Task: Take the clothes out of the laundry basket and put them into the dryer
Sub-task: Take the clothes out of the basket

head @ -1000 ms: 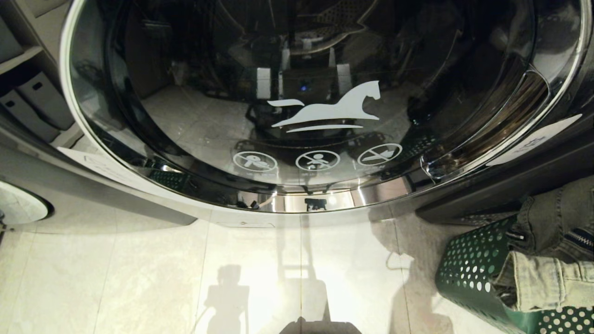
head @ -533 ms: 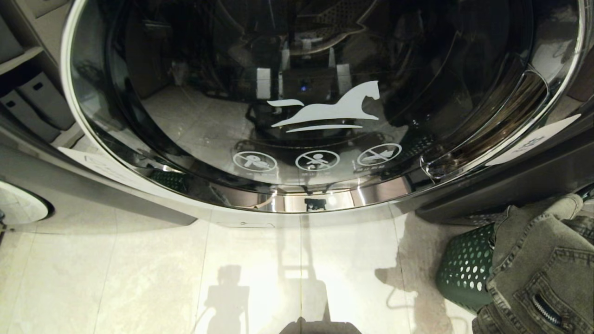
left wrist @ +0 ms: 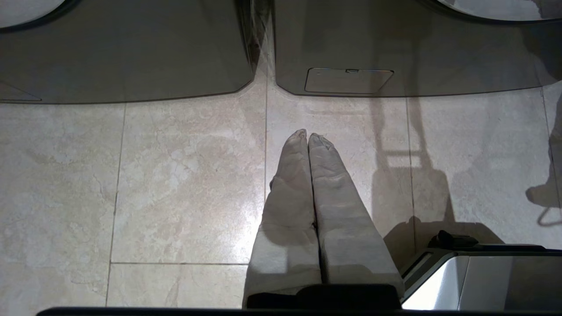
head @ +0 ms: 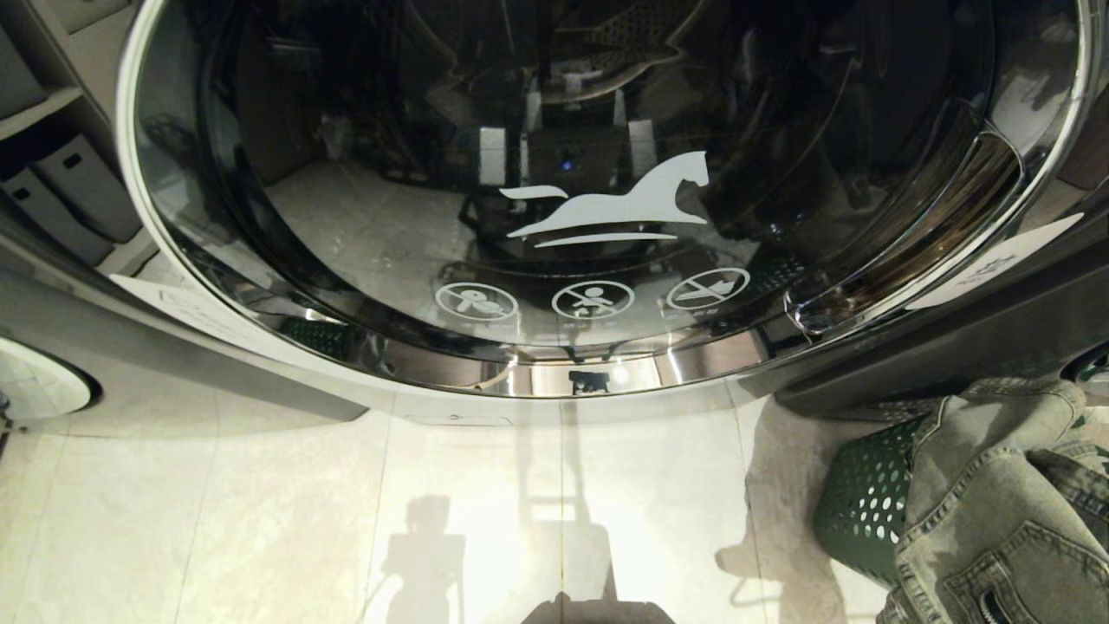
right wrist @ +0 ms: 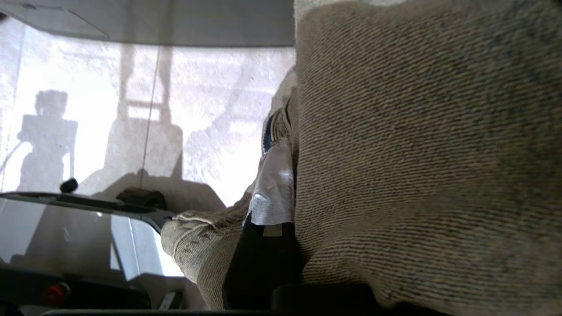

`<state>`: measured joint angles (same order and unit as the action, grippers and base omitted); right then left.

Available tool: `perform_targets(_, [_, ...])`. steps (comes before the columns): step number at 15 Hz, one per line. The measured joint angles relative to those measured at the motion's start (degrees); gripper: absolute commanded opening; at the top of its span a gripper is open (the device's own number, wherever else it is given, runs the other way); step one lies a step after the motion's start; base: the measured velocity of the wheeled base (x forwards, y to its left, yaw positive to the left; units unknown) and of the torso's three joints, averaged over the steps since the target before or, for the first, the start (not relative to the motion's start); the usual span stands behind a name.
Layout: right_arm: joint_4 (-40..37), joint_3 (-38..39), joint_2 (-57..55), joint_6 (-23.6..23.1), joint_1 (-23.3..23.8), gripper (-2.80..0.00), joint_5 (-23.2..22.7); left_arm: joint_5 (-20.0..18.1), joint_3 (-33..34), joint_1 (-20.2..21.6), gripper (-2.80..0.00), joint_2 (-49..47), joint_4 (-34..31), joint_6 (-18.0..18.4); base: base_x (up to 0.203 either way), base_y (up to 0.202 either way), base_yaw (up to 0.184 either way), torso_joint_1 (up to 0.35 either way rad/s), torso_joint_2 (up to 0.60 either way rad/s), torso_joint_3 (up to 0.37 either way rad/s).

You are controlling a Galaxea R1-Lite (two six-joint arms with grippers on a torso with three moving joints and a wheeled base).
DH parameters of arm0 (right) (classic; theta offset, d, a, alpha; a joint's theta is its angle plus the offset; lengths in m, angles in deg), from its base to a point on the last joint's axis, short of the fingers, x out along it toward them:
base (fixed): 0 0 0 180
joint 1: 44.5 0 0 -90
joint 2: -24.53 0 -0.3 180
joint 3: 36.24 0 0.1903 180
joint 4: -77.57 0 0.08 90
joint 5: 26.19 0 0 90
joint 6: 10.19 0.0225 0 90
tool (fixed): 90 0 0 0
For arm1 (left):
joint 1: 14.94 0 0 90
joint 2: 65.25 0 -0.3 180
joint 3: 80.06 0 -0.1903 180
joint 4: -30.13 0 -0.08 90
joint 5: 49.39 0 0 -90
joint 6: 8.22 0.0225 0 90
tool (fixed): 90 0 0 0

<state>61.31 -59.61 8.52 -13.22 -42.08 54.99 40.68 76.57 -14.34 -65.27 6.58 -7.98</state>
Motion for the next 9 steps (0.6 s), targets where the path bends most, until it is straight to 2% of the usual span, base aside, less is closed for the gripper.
perform_targets(2, [-5.0, -0.4, 0.7, 0.2, -2.7, -2.80, 4.2, 0.0, 0.0, 0.0, -2.80, 0.0, 0.0, 0.0, 0.000, 0.000, 0.000, 0.000, 0.00, 0.000])
perform_targets(7, [-5.1, -0.7, 6.2, -1.0, -3.0, -2.80, 4.2, 0.0, 0.0, 0.0, -2.80, 0.0, 0.0, 0.0, 0.000, 0.000, 0.000, 0.000, 0.00, 0.000])
perform_targets(9, [-9.4, -2.3, 10.6, -1.5, -2.6, -2.80, 3.6, 0.0, 0.0, 0.0, -2.80, 0.0, 0.0, 0.0, 0.000, 0.000, 0.000, 0.000, 0.00, 0.000])
